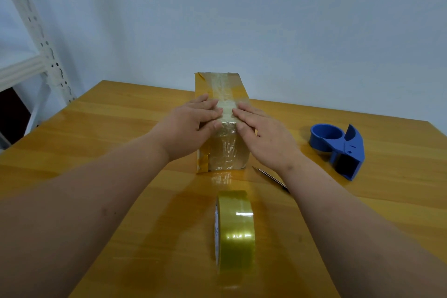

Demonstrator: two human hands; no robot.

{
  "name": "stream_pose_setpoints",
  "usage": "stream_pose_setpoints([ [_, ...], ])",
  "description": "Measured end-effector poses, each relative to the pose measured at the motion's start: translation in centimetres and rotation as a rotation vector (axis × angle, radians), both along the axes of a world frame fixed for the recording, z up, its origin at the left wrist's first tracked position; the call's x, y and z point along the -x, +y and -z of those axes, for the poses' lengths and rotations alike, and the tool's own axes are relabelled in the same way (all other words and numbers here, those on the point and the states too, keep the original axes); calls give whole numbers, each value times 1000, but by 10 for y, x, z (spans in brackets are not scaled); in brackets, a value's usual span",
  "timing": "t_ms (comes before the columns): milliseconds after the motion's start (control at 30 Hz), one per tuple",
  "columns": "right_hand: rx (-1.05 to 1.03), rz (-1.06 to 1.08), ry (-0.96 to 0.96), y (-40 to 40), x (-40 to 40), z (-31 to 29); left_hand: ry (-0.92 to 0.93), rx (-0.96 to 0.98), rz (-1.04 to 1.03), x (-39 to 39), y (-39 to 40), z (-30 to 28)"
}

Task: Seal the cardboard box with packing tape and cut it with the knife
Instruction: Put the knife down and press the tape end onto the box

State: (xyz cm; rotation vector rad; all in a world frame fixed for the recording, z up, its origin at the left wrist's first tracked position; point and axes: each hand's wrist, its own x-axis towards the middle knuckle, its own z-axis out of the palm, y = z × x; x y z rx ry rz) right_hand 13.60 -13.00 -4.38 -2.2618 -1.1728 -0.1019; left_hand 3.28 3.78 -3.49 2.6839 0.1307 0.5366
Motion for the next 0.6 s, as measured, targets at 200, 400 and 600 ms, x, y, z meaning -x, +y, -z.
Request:
stream_pose_setpoints([
  [200,22,3,-17,3,0,-2,64,-71,-10,0,-1,-1],
  [400,-12,148,-52,-3,1,3,113,-21,8,7,-6,-4],
  [600,110,275,-140,-7,-6,-1,13,-46,24,0,-6,-2],
])
